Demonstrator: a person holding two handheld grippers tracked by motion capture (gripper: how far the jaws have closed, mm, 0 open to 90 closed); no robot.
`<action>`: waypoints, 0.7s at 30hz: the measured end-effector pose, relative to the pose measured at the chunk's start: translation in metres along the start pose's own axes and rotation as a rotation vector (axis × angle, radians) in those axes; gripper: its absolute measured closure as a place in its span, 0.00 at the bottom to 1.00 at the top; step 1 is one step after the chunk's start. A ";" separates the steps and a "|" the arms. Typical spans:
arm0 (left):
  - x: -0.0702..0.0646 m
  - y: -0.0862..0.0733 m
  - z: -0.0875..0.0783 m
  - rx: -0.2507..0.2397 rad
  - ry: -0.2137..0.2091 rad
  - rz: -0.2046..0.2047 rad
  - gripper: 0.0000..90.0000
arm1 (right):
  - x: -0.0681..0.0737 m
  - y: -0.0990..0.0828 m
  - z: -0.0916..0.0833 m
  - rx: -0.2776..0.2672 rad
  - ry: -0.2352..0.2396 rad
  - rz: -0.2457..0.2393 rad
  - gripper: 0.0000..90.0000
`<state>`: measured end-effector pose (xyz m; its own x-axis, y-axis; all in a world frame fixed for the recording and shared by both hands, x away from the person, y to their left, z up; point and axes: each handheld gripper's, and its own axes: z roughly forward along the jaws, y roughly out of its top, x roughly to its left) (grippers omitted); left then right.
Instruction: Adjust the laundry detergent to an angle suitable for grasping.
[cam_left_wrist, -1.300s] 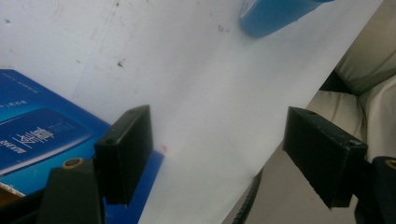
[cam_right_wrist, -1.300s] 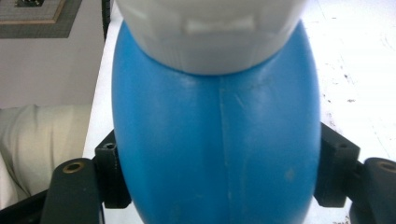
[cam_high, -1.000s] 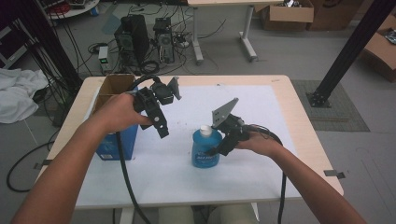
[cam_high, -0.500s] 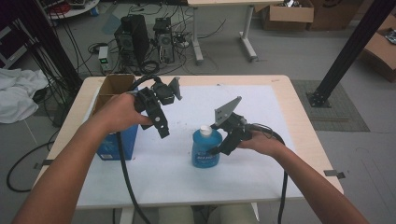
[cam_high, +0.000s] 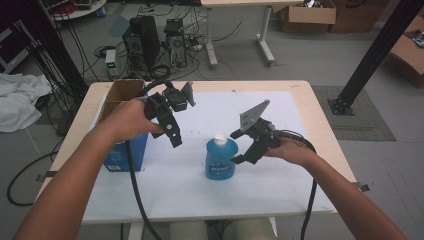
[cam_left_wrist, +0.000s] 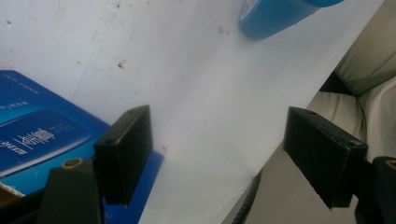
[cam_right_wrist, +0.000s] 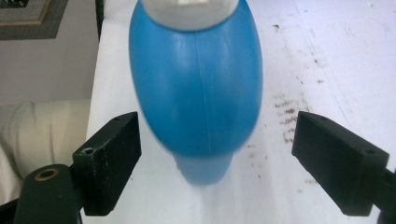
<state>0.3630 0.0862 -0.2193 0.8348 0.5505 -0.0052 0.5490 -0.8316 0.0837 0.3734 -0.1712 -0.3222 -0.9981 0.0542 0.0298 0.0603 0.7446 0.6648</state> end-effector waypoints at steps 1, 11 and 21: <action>0.000 0.000 0.000 -0.002 -0.001 -0.001 0.27 | 0.000 -0.001 -0.003 0.002 -0.005 0.001 0.17; 0.001 0.005 -0.002 -0.019 -0.003 0.003 0.26 | -0.001 -0.010 -0.037 0.017 -0.050 0.030 0.17; 0.003 0.010 -0.004 -0.027 0.000 0.011 0.26 | -0.020 -0.022 -0.078 0.028 -0.146 0.116 0.17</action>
<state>0.3708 0.0793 -0.2148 0.8407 0.5414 -0.0045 0.5386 -0.8353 0.1102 0.3913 -0.2409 -0.2790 -0.9720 0.2350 -0.0049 0.1771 0.7459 0.6421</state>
